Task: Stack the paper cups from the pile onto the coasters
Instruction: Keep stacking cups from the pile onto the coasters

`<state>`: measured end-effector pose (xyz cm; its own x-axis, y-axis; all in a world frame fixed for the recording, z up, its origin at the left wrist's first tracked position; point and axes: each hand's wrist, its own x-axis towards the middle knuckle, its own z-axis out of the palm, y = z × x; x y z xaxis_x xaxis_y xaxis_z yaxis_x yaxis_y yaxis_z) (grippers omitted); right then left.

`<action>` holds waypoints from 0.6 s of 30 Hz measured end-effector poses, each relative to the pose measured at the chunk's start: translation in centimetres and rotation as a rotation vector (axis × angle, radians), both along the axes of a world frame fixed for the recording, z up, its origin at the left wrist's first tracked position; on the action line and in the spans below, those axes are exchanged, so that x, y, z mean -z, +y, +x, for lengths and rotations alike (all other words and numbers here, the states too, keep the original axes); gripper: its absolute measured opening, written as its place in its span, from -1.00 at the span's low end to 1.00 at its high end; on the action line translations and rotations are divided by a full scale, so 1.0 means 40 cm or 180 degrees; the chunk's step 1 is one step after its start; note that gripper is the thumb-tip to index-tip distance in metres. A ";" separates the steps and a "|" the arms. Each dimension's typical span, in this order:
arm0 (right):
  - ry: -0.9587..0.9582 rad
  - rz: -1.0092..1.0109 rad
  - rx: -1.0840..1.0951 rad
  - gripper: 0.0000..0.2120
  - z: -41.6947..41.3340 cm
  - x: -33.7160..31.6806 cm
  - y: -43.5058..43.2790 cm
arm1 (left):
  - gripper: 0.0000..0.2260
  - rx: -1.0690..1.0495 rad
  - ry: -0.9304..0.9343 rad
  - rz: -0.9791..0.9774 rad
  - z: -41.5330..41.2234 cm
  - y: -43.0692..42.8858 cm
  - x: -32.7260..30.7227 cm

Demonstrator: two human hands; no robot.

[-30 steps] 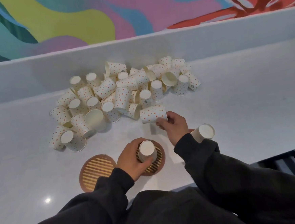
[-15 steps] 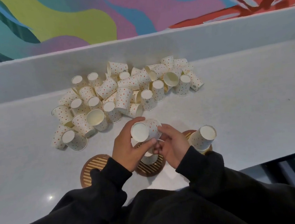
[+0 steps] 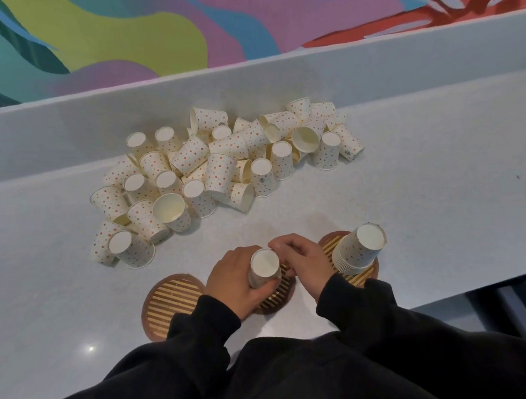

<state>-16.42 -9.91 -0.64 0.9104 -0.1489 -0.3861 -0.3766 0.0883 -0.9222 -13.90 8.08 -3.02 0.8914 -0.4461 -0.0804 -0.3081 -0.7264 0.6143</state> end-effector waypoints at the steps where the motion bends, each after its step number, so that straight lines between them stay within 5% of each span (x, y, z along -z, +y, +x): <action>1: 0.0037 0.0012 -0.0046 -0.91 -0.001 0.005 0.002 | -0.48 -0.0021 0.0052 -0.0007 -0.001 -0.001 0.010; 18: 0.0256 -0.0302 -0.0275 -0.95 0.013 0.045 -0.004 | -0.30 -0.0110 0.0583 -0.0084 0.011 0.000 0.062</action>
<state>-15.92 -10.06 -2.44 0.8880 -0.1105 -0.4463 -0.4521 -0.0337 -0.8913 -13.45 8.08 -5.52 0.8777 -0.4196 -0.2316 -0.1645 -0.7176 0.6768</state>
